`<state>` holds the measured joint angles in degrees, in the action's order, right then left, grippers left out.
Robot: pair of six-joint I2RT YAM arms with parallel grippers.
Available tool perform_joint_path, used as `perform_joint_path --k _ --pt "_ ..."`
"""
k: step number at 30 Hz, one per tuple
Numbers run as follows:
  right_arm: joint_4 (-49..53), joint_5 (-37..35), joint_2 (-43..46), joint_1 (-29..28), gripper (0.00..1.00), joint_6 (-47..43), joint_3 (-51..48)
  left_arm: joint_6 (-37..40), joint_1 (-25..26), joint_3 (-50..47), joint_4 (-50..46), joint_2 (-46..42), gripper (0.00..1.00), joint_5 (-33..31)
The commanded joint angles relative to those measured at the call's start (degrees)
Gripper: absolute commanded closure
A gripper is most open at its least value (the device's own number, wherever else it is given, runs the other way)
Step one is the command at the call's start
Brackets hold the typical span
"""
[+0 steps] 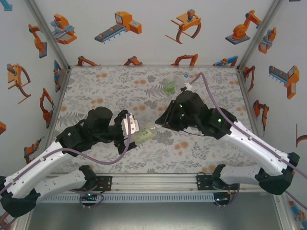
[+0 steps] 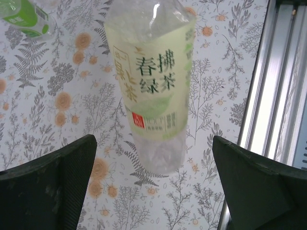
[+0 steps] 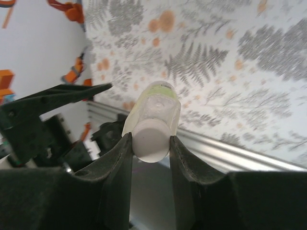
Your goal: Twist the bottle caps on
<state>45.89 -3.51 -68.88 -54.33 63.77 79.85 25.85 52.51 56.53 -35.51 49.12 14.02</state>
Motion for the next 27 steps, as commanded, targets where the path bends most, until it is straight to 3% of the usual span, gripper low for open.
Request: perform_joint_path --k 1,6,13,20,27 --pt "5.8 -5.5 -4.0 1.8 1.0 -16.0 5.9 -1.5 0.2 -0.7 -0.5 -1.6 0.0 -2.2" --pt "7.5 -8.0 -11.9 7.1 1.0 -30.9 12.8 -3.6 0.2 -1.2 -1.3 -3.4 0.0 -4.0" --pt "5.6 -8.3 -22.4 18.2 1.0 -43.9 21.2 -8.5 0.2 -3.8 -0.6 -7.4 0.01 -7.4" --pt "0.0 -1.2 -31.7 27.8 1.0 -48.2 27.1 -12.3 0.2 -6.4 0.3 -9.4 0.03 -10.1" --pt "-0.4 0.4 -39.7 31.2 1.0 -51.8 33.7 -12.9 0.2 -6.4 1.0 -9.2 0.03 -11.4"
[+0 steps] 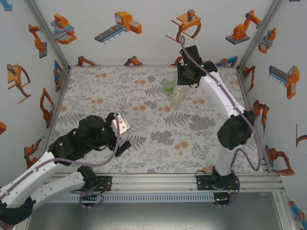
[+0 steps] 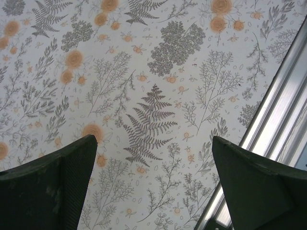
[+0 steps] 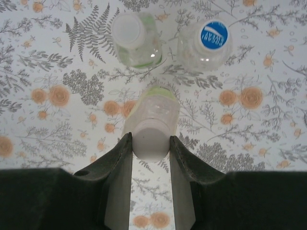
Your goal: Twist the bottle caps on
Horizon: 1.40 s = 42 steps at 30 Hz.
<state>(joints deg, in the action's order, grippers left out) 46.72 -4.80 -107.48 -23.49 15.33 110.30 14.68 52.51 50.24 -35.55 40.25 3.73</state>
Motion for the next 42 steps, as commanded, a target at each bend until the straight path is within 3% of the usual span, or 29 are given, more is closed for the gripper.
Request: perform_joint_path --k 1,5,9,15,22,24,31,36,38,42 --pt "-1.3 1.6 -1.6 0.5 1.0 -3.8 3.7 -1.8 0.2 -0.1 1.0 -0.2 0.03 -1.1" --pt "-1.0 1.8 -2.5 1.0 0.98 -4.3 3.8 -1.9 0.2 0.0 0.9 0.2 0.03 -1.3" --pt "-0.2 2.7 -2.5 1.1 0.6 -4.3 4.3 -2.4 0.2 -0.4 1.2 0.1 0.03 -2.9" --pt "0.7 2.1 0.3 1.1 0.37 -4.2 6.4 -2.9 0.0 -2.5 3.2 -0.2 0.03 -9.1" --pt "2.2 -1.3 8.1 1.1 0.2 -5.3 2.8 -4.1 -4.3 -6.7 7.2 0.5 0.03 -15.2" --pt "1.9 -3.7 11.7 1.2 0.01 -5.4 -1.9 -5.1 -7.4 -8.3 8.4 0.4 0.03 -16.3" --pt "-8.1 -10.6 27.2 4.1 0.01 -5.5 -30.5 -4.2 -16.5 -17.7 16.1 -0.9 0.03 -19.9" --pt "-24.0 -12.1 38.3 8.7 0.01 -7.3 -55.8 -5.7 -25.6 -26.2 27.0 -1.4 0.03 -15.5" --pt "-31.4 -11.5 41.4 10.8 0.01 -10.0 -64.3 -7.9 -28.5 -29.4 32.6 -1.0 0.03 -16.7" --pt "-45.3 -9.3 44.3 14.9 0.01 -14.5 -77.8 -11.5 -35.9 -34.0 45.6 4.7 0.03 -15.1"
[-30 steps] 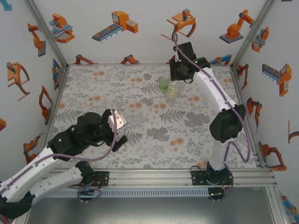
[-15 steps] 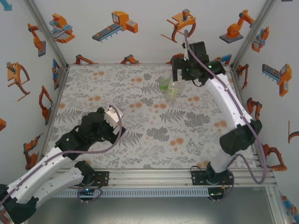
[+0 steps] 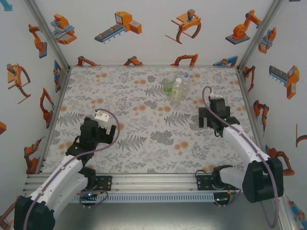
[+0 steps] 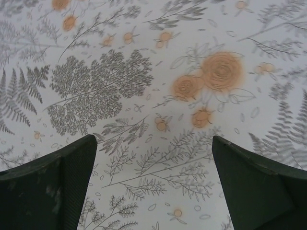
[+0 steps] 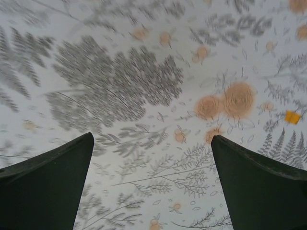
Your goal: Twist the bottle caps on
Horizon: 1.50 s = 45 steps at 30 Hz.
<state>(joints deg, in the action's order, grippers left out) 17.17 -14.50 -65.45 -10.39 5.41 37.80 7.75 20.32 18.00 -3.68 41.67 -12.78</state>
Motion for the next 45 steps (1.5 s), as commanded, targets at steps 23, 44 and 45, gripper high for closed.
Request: perform_joint_path --k 23,44,45 --pt "-67.5 20.4 -20.0 16.1 0.01 -0.2 -17.2 -8.3 -21.7 3.5 55.5 46.8 0.03 23.0" --pt "-67.4 21.2 -23.0 15.8 0.01 -0.9 -15.7 -8.7 -20.8 4.8 52.4 46.5 0.03 18.2" --pt "-67.4 21.2 -23.0 15.8 0.01 -1.0 -15.7 -8.7 -20.8 4.8 52.4 46.6 0.03 18.2"
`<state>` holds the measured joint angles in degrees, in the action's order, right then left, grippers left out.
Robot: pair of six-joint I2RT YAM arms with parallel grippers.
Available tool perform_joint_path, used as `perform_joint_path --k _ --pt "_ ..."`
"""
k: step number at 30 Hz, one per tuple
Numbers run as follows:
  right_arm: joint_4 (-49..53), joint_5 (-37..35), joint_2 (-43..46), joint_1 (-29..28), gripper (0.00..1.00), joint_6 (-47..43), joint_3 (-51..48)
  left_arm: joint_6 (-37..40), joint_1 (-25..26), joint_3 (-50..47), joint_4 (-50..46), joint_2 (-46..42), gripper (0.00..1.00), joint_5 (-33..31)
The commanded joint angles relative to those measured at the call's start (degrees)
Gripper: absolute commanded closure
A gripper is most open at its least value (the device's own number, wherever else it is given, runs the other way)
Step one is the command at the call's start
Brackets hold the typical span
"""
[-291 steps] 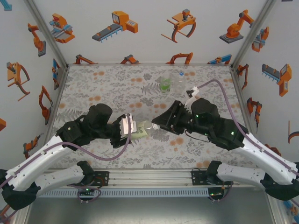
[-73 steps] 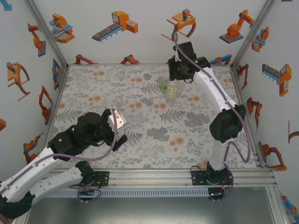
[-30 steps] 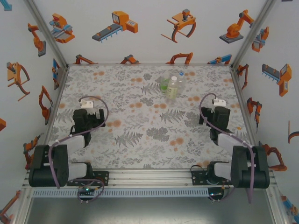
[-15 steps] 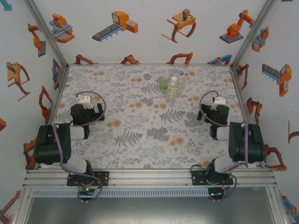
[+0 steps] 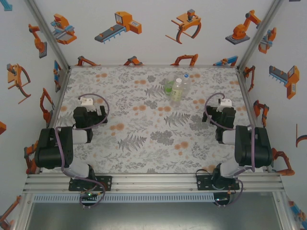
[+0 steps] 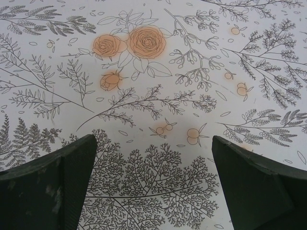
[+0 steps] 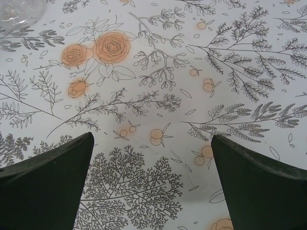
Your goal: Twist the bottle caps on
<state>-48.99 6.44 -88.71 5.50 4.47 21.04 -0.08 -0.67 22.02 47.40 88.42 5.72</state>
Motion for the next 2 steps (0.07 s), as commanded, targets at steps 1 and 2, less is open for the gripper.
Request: perform_joint_path --k 1,2 --pt "-1.6 0.2 0.3 -0.1 0.01 -0.1 0.7 -0.9 0.2 0.7 1.3 -0.2 0.03 -0.3" --pt "-2.9 0.4 0.4 -0.1 0.01 -0.1 0.0 -0.9 0.2 0.7 1.3 -0.2 0.03 -0.3"
